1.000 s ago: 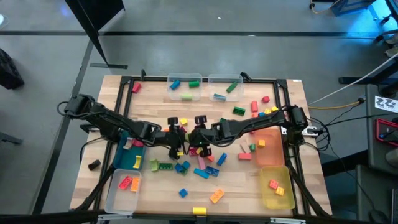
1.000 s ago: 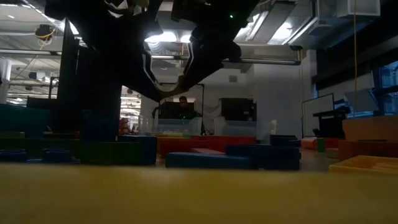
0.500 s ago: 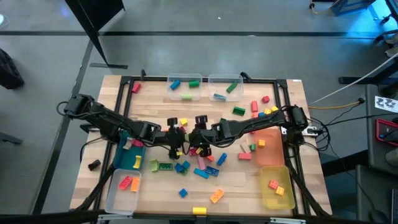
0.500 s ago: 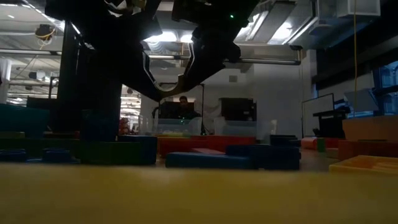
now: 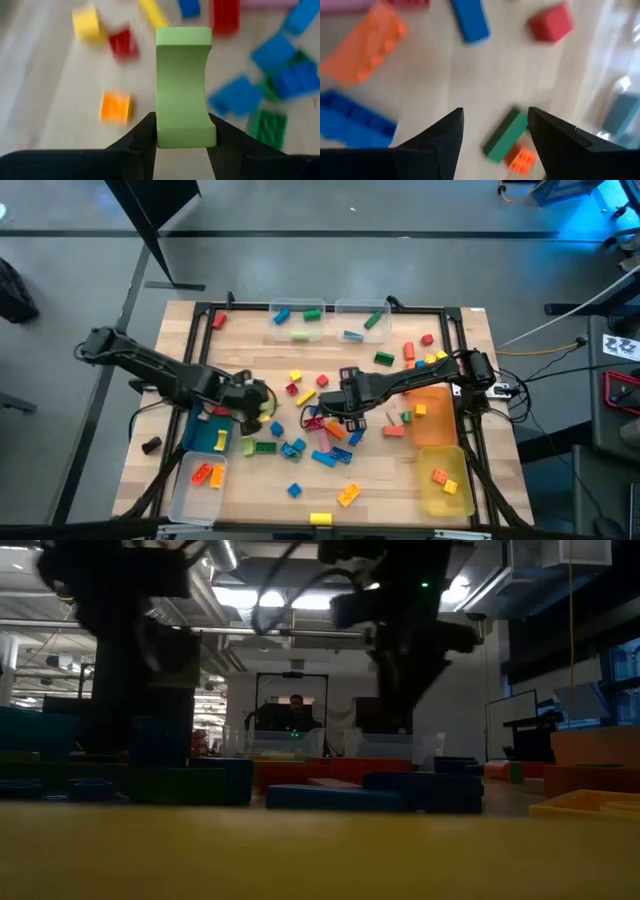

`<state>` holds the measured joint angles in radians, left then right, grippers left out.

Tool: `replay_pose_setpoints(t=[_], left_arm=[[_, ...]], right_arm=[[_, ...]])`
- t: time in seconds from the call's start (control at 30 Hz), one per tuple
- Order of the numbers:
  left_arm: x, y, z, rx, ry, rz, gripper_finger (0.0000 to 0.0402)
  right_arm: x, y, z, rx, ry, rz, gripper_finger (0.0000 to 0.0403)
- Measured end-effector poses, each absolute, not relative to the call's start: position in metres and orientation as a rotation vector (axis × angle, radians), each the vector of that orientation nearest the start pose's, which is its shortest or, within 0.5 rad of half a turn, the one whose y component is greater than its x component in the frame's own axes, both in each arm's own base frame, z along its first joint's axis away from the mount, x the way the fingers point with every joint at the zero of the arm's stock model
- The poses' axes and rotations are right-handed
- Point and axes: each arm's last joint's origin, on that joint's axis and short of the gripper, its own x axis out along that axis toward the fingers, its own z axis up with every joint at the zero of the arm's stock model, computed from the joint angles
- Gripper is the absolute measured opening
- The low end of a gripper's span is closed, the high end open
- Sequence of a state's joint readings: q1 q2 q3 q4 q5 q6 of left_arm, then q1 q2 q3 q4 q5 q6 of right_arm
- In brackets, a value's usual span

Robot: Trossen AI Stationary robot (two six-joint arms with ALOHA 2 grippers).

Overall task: Sort blocks by size
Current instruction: Put the light green block into the blue bin

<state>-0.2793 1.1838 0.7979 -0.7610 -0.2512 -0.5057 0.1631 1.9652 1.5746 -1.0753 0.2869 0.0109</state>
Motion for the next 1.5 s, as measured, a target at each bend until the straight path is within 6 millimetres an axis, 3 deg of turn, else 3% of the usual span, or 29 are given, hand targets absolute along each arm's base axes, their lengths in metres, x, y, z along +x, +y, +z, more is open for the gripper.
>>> replay_pose_setpoints(t=[0.27, 0.47, 0.8, 1.07, 1.23, 1.5], left_arm=[[0.153, -0.053, 0.234, -0.450, 1.348, 0.334, 0.0126], [0.131, -0.056, 0.236, -0.591, 1.495, 0.428, 0.0126], [0.124, -0.063, 0.236, -0.639, 1.542, 0.476, 0.0132], [0.121, -0.069, 0.236, -0.636, 1.546, 0.476, 0.0134], [0.121, -0.069, 0.236, -0.629, 1.538, 0.480, 0.0134], [0.122, -0.069, 0.235, -0.600, 1.528, 0.478, 0.0134]], right_arm=[[0.373, 0.057, 0.213, -0.166, 1.479, -0.045, 0.0221], [0.370, 0.058, 0.213, -0.145, 1.513, -0.022, 0.0221], [0.348, 0.054, 0.214, -0.151, 1.742, -0.073, 0.0221], [0.332, 0.051, 0.187, -0.167, 1.824, -0.081, 0.0221], [0.332, 0.046, 0.170, -0.178, 1.774, -0.103, 0.0221], [0.342, 0.034, 0.168, -0.189, 1.683, -0.138, 0.0221]])
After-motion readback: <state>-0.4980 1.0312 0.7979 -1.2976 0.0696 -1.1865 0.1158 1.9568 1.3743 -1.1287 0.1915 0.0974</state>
